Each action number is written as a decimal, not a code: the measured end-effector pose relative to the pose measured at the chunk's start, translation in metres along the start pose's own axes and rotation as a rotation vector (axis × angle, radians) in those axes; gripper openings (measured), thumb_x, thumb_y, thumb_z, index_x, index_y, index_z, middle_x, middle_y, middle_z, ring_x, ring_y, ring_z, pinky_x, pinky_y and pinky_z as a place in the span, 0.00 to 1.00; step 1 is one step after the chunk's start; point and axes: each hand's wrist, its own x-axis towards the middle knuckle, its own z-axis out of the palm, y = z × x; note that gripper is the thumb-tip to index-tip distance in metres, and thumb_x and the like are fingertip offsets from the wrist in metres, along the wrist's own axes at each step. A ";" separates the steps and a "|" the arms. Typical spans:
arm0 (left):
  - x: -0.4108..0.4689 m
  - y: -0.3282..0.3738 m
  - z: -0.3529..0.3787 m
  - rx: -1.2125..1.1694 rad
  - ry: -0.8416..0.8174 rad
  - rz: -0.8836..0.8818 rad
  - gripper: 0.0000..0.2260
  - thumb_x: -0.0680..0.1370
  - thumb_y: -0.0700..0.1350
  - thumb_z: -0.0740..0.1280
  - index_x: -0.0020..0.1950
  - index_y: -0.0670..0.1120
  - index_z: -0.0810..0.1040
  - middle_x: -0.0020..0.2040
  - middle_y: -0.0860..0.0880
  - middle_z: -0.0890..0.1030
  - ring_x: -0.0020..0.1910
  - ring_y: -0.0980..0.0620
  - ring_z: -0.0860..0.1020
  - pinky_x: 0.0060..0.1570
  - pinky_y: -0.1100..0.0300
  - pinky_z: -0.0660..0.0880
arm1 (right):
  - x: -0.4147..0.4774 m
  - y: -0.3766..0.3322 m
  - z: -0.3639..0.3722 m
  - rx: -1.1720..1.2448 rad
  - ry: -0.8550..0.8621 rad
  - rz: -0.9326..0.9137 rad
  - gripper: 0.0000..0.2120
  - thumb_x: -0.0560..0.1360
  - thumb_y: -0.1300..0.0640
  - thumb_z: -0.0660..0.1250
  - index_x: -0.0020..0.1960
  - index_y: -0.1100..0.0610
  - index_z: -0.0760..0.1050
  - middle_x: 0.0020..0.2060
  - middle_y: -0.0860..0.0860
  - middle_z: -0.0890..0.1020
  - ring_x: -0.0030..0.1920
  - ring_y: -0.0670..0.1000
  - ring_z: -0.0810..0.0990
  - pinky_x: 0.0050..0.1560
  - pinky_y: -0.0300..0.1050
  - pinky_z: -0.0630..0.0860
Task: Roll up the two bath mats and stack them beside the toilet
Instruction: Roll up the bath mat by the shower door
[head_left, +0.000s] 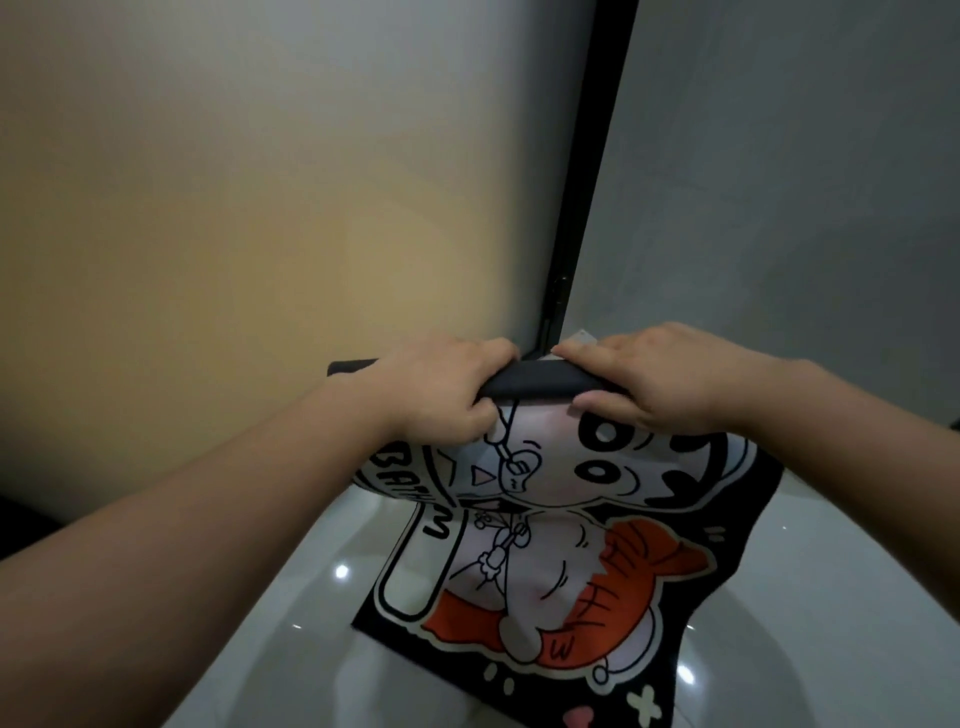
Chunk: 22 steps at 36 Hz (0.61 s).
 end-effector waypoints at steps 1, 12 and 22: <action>0.001 0.001 -0.001 -0.016 -0.023 -0.024 0.13 0.72 0.46 0.61 0.56 0.51 0.68 0.42 0.50 0.76 0.38 0.49 0.72 0.37 0.57 0.64 | 0.001 0.000 0.001 0.019 -0.007 -0.005 0.27 0.76 0.35 0.48 0.71 0.47 0.57 0.55 0.51 0.79 0.50 0.54 0.78 0.48 0.48 0.73; 0.010 0.001 0.008 0.051 -0.030 -0.121 0.10 0.73 0.39 0.59 0.52 0.50 0.65 0.43 0.46 0.76 0.39 0.45 0.72 0.35 0.52 0.68 | 0.001 0.003 0.003 0.004 -0.119 0.007 0.45 0.75 0.65 0.56 0.71 0.35 0.29 0.59 0.54 0.74 0.37 0.52 0.71 0.40 0.46 0.70; 0.005 -0.003 0.010 -0.005 0.055 0.035 0.15 0.74 0.56 0.54 0.57 0.51 0.68 0.45 0.50 0.79 0.41 0.47 0.75 0.39 0.53 0.69 | -0.005 0.009 0.010 -0.033 -0.057 -0.075 0.28 0.77 0.45 0.44 0.70 0.34 0.31 0.47 0.52 0.67 0.38 0.54 0.73 0.40 0.48 0.71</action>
